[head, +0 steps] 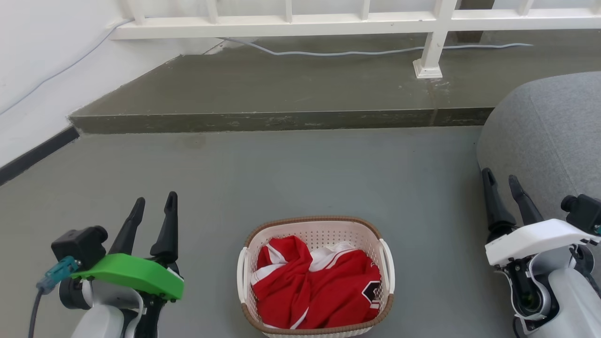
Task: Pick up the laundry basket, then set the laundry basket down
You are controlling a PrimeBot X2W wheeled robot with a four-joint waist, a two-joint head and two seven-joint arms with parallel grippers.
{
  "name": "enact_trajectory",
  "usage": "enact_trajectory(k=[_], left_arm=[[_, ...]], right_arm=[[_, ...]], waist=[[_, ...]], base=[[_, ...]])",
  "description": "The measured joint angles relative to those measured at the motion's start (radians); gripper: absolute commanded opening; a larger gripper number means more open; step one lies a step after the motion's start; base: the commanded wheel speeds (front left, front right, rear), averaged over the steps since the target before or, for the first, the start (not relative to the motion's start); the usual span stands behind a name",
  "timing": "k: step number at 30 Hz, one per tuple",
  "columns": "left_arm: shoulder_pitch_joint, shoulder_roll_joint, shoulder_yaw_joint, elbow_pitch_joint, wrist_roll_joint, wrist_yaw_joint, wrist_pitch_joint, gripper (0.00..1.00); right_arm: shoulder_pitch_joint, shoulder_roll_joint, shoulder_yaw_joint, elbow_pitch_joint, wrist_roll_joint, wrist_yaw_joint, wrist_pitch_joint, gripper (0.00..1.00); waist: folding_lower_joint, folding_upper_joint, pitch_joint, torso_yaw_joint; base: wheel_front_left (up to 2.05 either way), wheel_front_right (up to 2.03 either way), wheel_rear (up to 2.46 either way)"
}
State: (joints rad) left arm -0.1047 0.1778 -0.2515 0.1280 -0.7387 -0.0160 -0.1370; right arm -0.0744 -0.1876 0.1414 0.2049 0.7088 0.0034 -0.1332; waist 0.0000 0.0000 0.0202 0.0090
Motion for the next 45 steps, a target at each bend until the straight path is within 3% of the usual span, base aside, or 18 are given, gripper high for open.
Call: enact_trajectory(k=[25,30,45], left_arm=[[0.000,0.013,-0.113,0.003,0.328,0.090,-0.094,1.00],[0.001,0.013,-0.128,0.020,0.349,0.102,-0.103,1.00],[0.002,0.000,-0.115,0.051,0.344,0.105,-0.092,1.00]], right_arm=[[0.001,-0.029,0.100,0.036,-0.349,-0.068,-0.097,1.00],[0.002,-0.031,0.113,0.049,-0.403,-0.077,-0.114,1.00],[0.002,-0.027,0.115,0.067,-0.405,-0.085,-0.114,1.00]], waist=[[0.0000,0.0000,0.009,0.006],[0.0000,0.0000,0.003,0.007],[0.0000,0.0000,0.002,0.007]], base=[[0.00,0.00,0.00],[0.00,0.00,0.00],[0.00,0.00,0.00]])
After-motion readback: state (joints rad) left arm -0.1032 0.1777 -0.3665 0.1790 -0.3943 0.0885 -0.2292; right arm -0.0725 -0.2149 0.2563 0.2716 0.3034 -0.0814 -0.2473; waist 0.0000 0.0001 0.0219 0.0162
